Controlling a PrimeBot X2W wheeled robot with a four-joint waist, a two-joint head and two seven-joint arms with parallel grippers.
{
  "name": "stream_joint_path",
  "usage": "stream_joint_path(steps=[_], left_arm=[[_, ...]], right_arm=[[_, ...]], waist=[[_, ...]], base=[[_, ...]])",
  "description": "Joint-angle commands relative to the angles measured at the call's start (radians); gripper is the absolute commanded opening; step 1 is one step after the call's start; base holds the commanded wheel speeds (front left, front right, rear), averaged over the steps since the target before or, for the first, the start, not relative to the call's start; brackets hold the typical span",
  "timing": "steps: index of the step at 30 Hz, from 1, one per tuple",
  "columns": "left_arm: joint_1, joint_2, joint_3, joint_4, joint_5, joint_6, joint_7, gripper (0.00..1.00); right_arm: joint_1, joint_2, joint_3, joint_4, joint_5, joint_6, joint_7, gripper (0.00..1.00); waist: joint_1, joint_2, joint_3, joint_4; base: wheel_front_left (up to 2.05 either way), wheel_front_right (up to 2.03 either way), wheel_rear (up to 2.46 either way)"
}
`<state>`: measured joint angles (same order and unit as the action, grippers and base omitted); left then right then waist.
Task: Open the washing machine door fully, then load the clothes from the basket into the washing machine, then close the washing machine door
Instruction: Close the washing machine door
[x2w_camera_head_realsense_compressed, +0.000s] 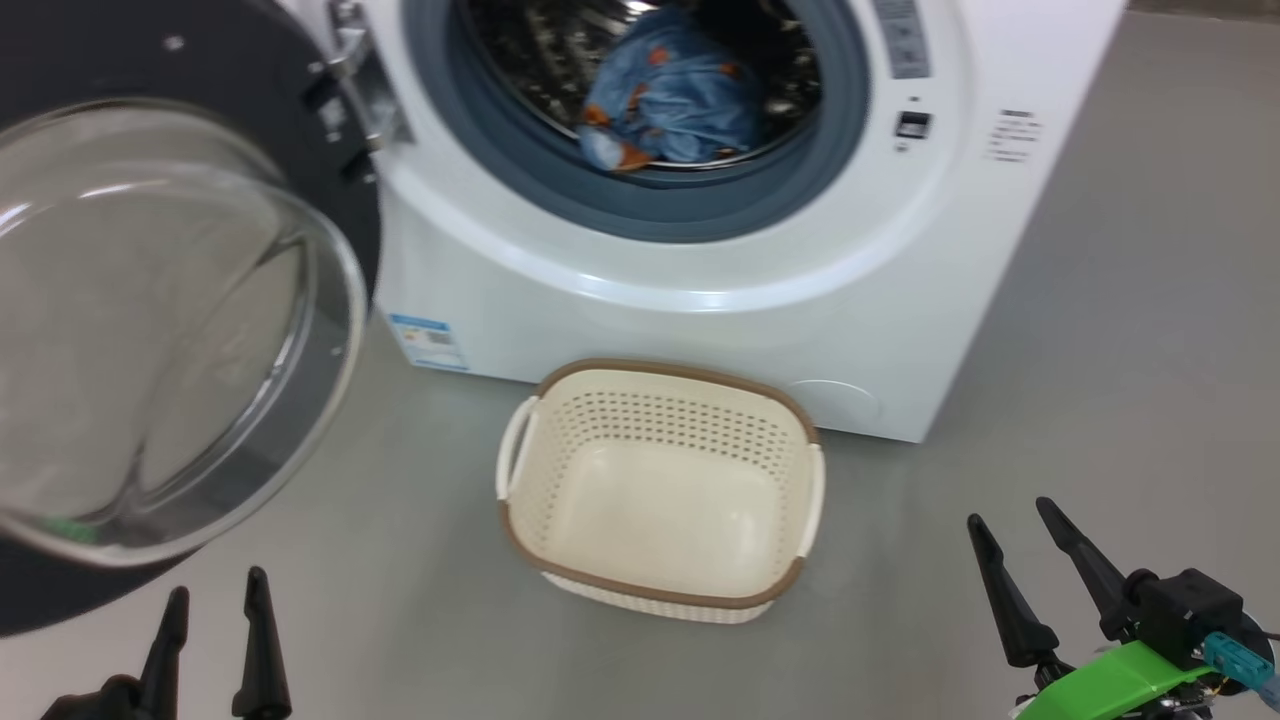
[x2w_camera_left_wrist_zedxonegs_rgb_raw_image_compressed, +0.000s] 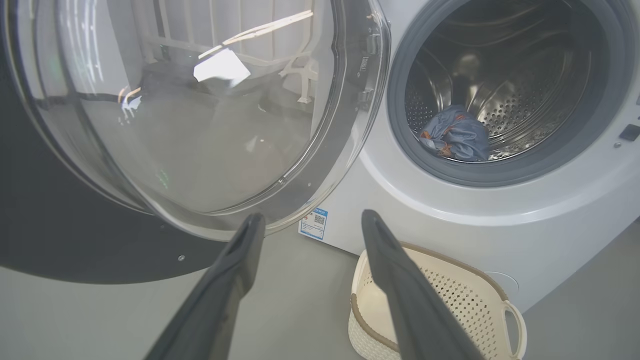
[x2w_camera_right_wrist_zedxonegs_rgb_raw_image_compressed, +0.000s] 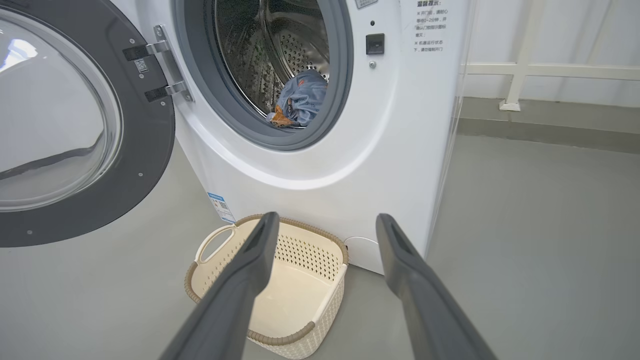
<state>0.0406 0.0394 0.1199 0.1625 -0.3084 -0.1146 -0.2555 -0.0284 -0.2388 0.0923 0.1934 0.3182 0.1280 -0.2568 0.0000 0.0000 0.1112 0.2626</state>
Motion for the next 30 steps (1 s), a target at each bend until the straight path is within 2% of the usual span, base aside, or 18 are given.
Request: stream_joint_path(steps=[1, 7, 13, 30], left_arm=[[-0.003, 0.011, 0.024, -0.021, -0.013, 0.01, -0.006, 1.0], [0.012, 0.011, 0.004, -0.02, -0.036, 0.027, -0.006, 1.0], [0.029, 0.011, -0.003, -0.027, -0.052, 0.039, -0.006, 1.0], [0.058, 0.011, 0.002, -0.067, -0.083, 0.058, -0.006, 1.0]], right_arm=[[-0.034, -0.022, 0.031, -0.017, 0.009, 0.003, -0.005, 1.0], [-0.053, -0.037, 0.066, -0.007, 0.014, 0.003, -0.005, 1.0], [-0.065, -0.041, 0.091, 0.003, 0.02, 0.003, -0.005, 1.0], [-0.07, -0.032, 0.118, 0.016, 0.031, 0.003, -0.005, 1.0]], waist=[[0.0, 0.0, 0.006, 0.103], [0.0, 0.0, -0.001, 0.187], [0.0, 0.0, -0.013, 0.238], [0.0, 0.0, -0.028, 0.251]], base=[[0.0, 0.0, 0.0], [0.0, 0.0, 0.0], [0.0, 0.0, 0.0], [0.0, 0.0, 0.0]])
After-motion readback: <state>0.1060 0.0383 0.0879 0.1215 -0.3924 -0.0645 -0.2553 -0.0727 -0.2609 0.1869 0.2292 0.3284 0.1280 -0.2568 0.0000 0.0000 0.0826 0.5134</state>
